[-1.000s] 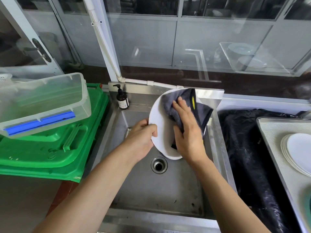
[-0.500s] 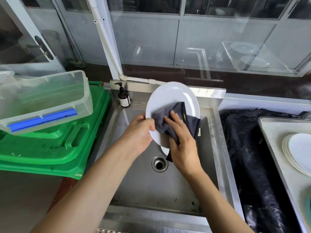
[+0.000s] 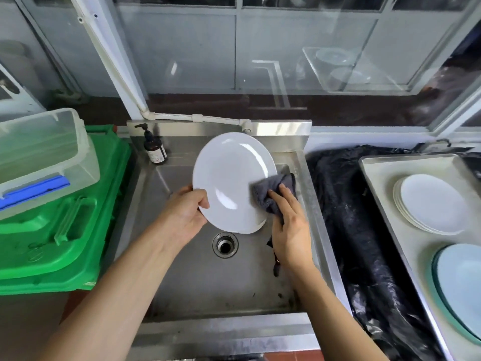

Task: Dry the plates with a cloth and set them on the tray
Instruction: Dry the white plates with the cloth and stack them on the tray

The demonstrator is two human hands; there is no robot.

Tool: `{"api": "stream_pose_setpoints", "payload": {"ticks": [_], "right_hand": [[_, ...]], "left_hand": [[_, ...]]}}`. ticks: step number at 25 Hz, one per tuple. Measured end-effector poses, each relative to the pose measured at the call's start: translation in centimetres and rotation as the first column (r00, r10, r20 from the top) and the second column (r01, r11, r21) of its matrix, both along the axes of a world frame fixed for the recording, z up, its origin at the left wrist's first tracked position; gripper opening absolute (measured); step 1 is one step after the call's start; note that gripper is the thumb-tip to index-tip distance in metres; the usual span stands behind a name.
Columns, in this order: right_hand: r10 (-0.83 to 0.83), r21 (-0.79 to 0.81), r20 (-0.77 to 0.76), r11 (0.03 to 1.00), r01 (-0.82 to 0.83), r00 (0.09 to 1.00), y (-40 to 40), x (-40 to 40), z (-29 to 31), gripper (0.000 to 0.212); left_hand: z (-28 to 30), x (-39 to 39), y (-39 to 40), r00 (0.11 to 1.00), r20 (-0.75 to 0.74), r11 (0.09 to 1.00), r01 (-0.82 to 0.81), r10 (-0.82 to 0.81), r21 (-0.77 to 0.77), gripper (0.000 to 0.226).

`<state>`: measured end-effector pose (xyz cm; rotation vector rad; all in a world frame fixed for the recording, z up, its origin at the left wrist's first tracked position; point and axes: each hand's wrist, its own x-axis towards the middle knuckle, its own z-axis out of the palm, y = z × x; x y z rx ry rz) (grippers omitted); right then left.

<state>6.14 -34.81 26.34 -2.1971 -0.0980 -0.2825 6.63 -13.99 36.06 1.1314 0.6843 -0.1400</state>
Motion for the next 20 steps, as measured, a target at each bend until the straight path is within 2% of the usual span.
{"api": "stream_pose_setpoints", "payload": {"ticks": [2, 3, 6, 7, 8, 9, 11, 13, 17, 19, 20], "right_hand": [[-0.065, -0.071, 0.031, 0.995, 0.067, 0.997, -2.8, -0.2, -0.9, 0.045], [-0.084, -0.157, 0.075, 0.983, 0.095, 0.994, -4.5, -0.4, -1.6, 0.043], [-0.150, -0.472, 0.159, 0.857, 0.209, 0.976, -9.4, -1.2, -4.2, 0.042], [-0.197, -0.568, 0.109, 0.792, 0.223, 0.974, -10.7, -1.7, -5.2, 0.044], [-0.235, -0.654, -0.020, 0.738, 0.165, 0.972, -11.5, -2.4, -6.3, 0.049], [-0.258, -0.716, -0.207, 0.697, 0.034, 0.944, -12.0, -3.3, -7.7, 0.053], [-0.252, -0.696, -0.517, 0.681, -0.230, 0.818, -12.7, -5.5, -10.6, 0.060], [-0.228, -0.645, -0.595, 0.707, -0.290, 0.770, -12.9, -7.1, -12.5, 0.063], [-0.255, -0.617, -0.504, 0.775, -0.137, 0.825, -12.7, -6.0, -11.4, 0.059], [-0.266, -0.444, -0.455, 0.895, 0.042, 0.850, -12.4, -5.0, -9.6, 0.045], [-0.280, -0.262, -0.456, 0.949, 0.174, 0.845, -12.0, -4.5, -8.3, 0.037]], "left_hand": [[-1.2, -0.2, -0.8, 0.998, -0.037, 0.999, 0.049, -0.049, 0.011, 0.040], [-1.8, -0.3, -1.3, 0.995, -0.048, 0.996, 0.085, -0.084, 0.014, 0.042], [-3.2, -0.9, -2.6, 0.986, -0.077, 0.989, 0.143, -0.146, -0.042, 0.050], [-3.6, -1.1, -3.2, 0.983, -0.083, 0.985, 0.157, -0.163, -0.076, 0.052], [-3.7, -1.2, -3.6, 0.979, -0.089, 0.980, 0.172, -0.181, -0.096, 0.054], [-3.8, -1.3, -4.1, 0.976, -0.093, 0.977, 0.187, -0.197, -0.105, 0.055], [-4.2, -1.3, -4.9, 0.972, -0.101, 0.973, 0.200, -0.212, -0.116, 0.057], [-4.3, -1.3, -5.8, 0.970, -0.126, 0.974, 0.191, -0.206, -0.122, 0.056], [-4.8, -1.5, -7.5, 0.962, -0.158, 0.969, 0.203, -0.224, -0.138, 0.058], [-5.1, -1.5, -8.2, 0.956, -0.171, 0.965, 0.214, -0.239, -0.152, 0.057], [-5.2, -1.4, -8.5, 0.954, -0.179, 0.964, 0.212, -0.240, -0.160, 0.055]]}}
